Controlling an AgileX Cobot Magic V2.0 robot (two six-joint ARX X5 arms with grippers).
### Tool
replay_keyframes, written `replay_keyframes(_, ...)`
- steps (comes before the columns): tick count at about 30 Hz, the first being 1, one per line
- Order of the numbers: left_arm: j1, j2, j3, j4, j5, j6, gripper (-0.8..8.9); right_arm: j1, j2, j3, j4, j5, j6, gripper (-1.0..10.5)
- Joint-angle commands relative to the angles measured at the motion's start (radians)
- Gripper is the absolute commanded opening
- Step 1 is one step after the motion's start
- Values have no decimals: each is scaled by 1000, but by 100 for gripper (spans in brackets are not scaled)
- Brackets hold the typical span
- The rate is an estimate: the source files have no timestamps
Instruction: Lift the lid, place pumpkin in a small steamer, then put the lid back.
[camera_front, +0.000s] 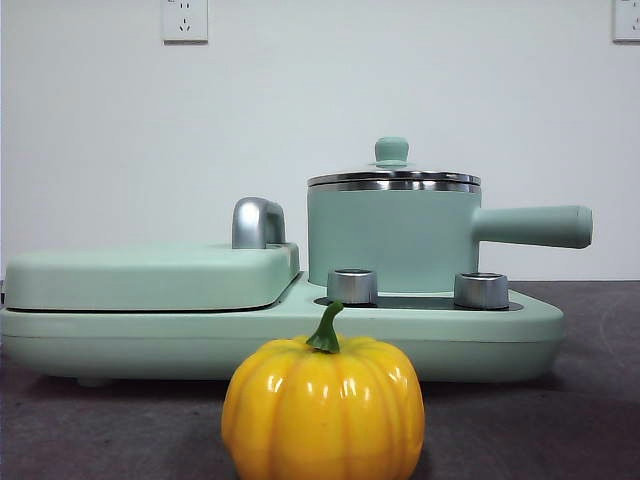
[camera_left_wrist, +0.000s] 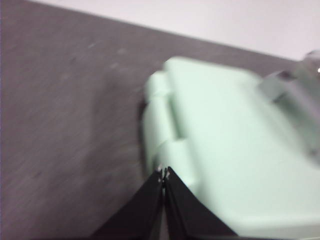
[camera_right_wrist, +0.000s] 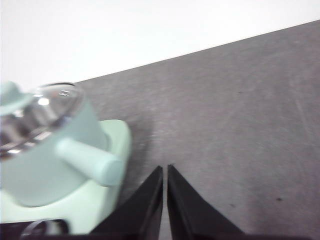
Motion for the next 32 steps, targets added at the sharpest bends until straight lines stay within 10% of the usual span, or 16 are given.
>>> replay_keyframes(1, -31, 70, 87, -6, 34, -16, 9, 16, 53, 93, -42, -46, 19, 13)
replay_keyframes(19, -210, 573, 556, -110, 330, 30, 9, 94, 437, 526, -245, -436, -127, 13)
replay_keyframes(32, -294, 691, 629, -104, 487, 76, 10, 122, 508, 576, -298, -546, -264, 14)
